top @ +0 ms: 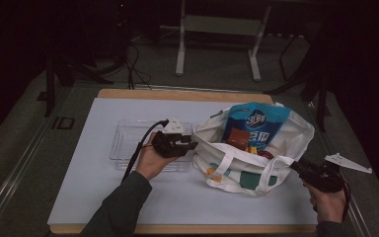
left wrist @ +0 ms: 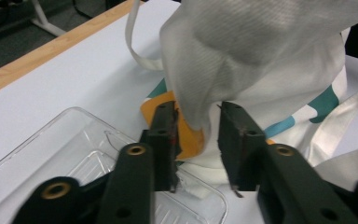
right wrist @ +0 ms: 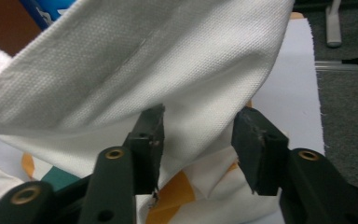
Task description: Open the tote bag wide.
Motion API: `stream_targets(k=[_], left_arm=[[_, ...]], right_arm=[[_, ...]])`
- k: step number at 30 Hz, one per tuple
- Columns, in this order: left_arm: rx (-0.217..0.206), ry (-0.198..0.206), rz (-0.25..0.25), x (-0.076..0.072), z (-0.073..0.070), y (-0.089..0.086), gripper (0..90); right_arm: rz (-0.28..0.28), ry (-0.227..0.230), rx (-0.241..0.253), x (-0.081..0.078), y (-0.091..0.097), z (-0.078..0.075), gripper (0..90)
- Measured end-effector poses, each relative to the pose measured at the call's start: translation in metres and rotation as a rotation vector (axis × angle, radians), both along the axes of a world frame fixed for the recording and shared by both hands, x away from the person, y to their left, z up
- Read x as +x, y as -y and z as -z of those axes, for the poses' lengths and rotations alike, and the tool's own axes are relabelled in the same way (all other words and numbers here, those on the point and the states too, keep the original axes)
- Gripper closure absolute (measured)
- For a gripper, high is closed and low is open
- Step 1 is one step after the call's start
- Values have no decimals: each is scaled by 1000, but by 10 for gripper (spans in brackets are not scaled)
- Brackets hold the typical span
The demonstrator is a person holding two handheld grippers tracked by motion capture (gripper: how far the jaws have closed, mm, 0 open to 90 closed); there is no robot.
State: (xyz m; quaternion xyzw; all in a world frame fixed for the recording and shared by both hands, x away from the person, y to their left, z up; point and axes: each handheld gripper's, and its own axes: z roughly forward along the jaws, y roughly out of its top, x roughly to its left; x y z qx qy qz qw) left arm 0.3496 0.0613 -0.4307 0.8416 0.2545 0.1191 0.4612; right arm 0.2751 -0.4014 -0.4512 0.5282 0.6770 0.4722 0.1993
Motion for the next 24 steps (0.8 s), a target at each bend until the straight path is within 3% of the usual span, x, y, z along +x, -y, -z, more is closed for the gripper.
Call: stream_targets(k=[7,15,24], left_arm=[[36,3,0,0,-4,7,802],[44,-2,-2,-1,-4,11,855],[78,-21,-1,-3,4,14,857]], right_arm=[[-10,-16,-8,3,-1,1,667],[-19,-14,-61,3,-5,-2,856],[-43,-17,-101,-1,-10,1,883]])
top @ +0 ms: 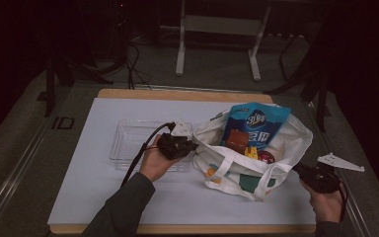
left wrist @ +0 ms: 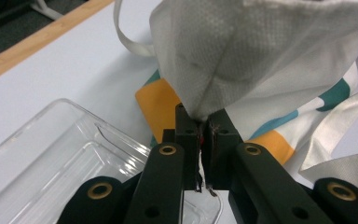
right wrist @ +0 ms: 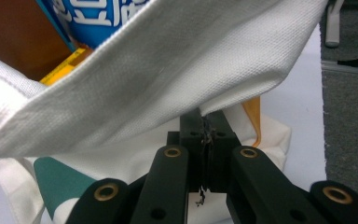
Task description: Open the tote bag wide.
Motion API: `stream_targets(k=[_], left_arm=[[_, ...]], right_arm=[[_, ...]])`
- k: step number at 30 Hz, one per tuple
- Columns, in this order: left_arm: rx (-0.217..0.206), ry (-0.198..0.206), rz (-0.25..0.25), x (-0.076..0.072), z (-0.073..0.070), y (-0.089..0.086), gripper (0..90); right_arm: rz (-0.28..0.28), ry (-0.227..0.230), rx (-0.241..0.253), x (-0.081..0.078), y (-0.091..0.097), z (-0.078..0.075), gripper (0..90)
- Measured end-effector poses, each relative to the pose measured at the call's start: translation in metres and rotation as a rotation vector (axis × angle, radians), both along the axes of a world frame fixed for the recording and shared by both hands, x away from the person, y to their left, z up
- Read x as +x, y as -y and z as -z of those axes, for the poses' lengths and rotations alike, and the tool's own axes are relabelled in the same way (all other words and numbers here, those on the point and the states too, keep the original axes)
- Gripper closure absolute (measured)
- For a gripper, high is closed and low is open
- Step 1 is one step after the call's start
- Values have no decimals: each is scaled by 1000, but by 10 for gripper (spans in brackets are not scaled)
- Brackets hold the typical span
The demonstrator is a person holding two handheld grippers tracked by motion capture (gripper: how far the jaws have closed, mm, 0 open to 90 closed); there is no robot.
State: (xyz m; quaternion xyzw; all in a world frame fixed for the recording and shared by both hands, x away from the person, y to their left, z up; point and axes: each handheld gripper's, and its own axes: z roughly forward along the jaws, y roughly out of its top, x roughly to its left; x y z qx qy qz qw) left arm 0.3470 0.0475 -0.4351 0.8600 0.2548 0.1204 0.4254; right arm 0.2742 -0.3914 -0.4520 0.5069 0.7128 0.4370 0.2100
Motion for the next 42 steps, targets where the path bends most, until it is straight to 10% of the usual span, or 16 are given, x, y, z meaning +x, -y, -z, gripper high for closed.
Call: stream_targets(k=[16,32,42], left_arm=[[101,-46,3,6,30,17,859],[96,-55,-17,10,34,22,866],[34,-21,10,-5,21,2,733]], right_arm=[[-11,-88,-77,0,-6,30,889],[23,-184,-112,11,-7,54,895],[18,-142,-111,-5,-5,32,755]])
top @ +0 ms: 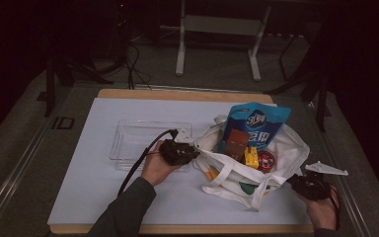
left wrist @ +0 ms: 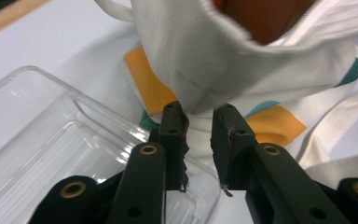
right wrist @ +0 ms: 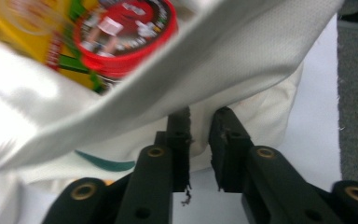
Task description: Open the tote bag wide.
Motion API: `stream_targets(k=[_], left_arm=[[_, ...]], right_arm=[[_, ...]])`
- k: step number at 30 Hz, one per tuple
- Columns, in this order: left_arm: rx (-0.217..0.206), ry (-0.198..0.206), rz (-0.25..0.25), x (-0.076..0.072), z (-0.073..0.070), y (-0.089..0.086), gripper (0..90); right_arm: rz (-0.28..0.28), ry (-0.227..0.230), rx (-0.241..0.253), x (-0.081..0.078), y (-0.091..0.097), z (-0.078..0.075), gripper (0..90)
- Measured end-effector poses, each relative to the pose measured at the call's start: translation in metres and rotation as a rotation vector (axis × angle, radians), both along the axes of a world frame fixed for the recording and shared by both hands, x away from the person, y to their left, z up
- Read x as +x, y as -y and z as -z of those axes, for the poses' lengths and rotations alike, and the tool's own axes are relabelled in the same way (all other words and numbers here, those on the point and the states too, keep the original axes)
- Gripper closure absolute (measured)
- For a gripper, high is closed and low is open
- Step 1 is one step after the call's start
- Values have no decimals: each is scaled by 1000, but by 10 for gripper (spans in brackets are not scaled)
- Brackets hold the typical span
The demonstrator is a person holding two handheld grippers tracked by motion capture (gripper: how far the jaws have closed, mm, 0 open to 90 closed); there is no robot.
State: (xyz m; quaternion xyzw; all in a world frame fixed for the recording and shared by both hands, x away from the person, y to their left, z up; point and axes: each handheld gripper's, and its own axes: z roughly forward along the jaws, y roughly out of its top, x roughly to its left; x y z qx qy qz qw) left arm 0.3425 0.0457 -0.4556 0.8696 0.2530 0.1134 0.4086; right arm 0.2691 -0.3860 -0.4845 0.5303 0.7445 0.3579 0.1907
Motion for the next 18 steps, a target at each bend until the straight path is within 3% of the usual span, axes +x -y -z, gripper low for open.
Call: stream_targets(k=[5,7,10,14,18], left_arm=[[-34,35,3,-13,-10,-13,705],[-71,39,26,-19,-15,-17,707],[-86,72,40,-28,-23,-19,706],[-114,104,69,-37,-35,-17,706],[-111,132,108,-44,-45,-7,679]], right_arm=[[-4,31,-6,-11,0,-15,690],[-2,42,-7,-14,2,-19,667],[10,66,35,-19,7,-25,646],[24,95,68,-24,13,-35,618],[25,122,89,-27,14,-43,593]])
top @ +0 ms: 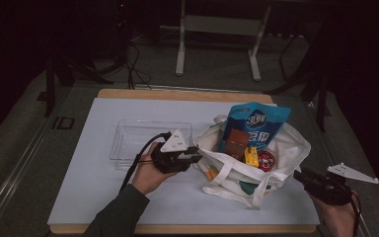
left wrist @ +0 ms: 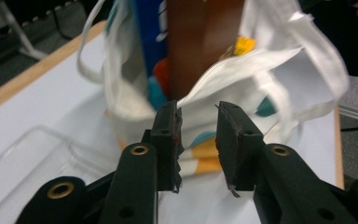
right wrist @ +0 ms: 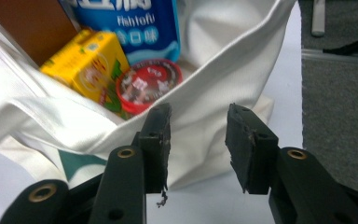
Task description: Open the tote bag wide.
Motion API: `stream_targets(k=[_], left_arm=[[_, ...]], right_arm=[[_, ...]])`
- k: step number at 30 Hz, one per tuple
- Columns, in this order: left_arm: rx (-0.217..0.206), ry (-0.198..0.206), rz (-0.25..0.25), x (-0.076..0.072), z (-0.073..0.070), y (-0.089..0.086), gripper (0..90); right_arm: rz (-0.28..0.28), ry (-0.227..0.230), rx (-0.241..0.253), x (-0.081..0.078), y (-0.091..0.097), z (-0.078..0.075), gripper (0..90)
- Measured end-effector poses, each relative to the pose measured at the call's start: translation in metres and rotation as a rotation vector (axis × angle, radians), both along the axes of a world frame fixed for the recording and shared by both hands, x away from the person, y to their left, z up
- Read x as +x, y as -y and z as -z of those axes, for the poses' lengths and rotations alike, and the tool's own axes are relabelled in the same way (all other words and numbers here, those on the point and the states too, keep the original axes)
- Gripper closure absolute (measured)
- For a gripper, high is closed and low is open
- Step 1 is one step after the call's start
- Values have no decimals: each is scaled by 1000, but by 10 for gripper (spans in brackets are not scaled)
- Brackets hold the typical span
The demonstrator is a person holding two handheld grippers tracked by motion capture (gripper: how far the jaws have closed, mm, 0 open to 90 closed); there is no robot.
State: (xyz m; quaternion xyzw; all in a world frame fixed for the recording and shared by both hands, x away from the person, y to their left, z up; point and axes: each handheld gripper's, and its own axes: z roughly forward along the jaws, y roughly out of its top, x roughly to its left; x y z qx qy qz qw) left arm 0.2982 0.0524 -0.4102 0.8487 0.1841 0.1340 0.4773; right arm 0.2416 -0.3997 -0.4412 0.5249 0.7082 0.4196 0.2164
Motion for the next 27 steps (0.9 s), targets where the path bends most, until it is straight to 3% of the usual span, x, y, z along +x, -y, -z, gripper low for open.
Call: stream_targets(k=[5,9,15,17,21,27], left_arm=[[46,38,42,-3,-6,21,646],[97,46,62,2,-1,40,622],[130,61,68,4,4,56,615],[111,63,70,3,1,55,613],[94,82,55,2,-3,51,595],[118,83,74,5,2,59,544]], right_arm=[[2,31,39,1,0,-8,557],[19,23,52,9,-2,-10,530],[26,29,78,15,-6,-11,524],[24,41,96,15,-7,-14,504],[33,31,74,17,-8,-15,501],[61,14,65,21,-10,-12,601]])
